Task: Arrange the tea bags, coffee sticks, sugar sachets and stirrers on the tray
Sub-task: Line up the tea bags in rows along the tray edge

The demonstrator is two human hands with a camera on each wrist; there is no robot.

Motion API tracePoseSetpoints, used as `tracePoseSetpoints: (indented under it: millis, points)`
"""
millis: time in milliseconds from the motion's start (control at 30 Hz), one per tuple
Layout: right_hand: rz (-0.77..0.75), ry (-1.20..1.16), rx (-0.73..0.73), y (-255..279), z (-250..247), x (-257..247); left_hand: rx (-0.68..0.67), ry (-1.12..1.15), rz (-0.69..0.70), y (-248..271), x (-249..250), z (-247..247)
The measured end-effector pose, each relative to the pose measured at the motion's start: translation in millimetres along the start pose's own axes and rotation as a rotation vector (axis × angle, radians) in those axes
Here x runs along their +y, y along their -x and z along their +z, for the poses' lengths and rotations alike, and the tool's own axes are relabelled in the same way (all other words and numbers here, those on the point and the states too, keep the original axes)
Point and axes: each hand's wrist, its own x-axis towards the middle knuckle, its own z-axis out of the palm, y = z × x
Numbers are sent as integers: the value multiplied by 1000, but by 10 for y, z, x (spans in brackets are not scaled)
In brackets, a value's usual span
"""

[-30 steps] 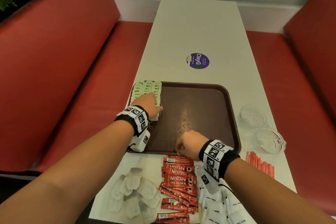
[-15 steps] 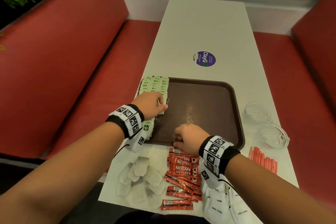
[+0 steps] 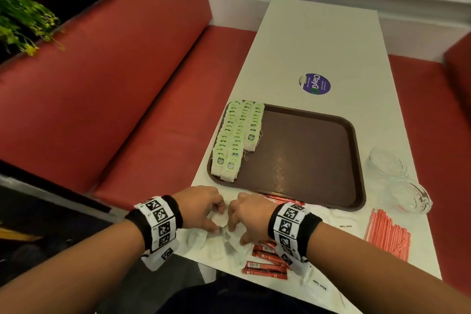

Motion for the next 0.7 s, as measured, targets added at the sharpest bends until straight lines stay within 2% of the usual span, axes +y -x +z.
tracePoseSetpoints:
  millis: [233, 433, 567, 700]
  points:
    - [26, 154, 32, -46, 51, -34, 105, 15, -17, 25, -69, 184]
    - [44, 150, 70, -43, 57, 13, 157, 78, -33, -2, -100, 176]
    - [68, 64, 170, 0, 17, 86, 214, 85, -35, -58, -107, 110]
    - [55, -179, 339, 104, -73, 199, 341, 114, -18, -134, -108, -45]
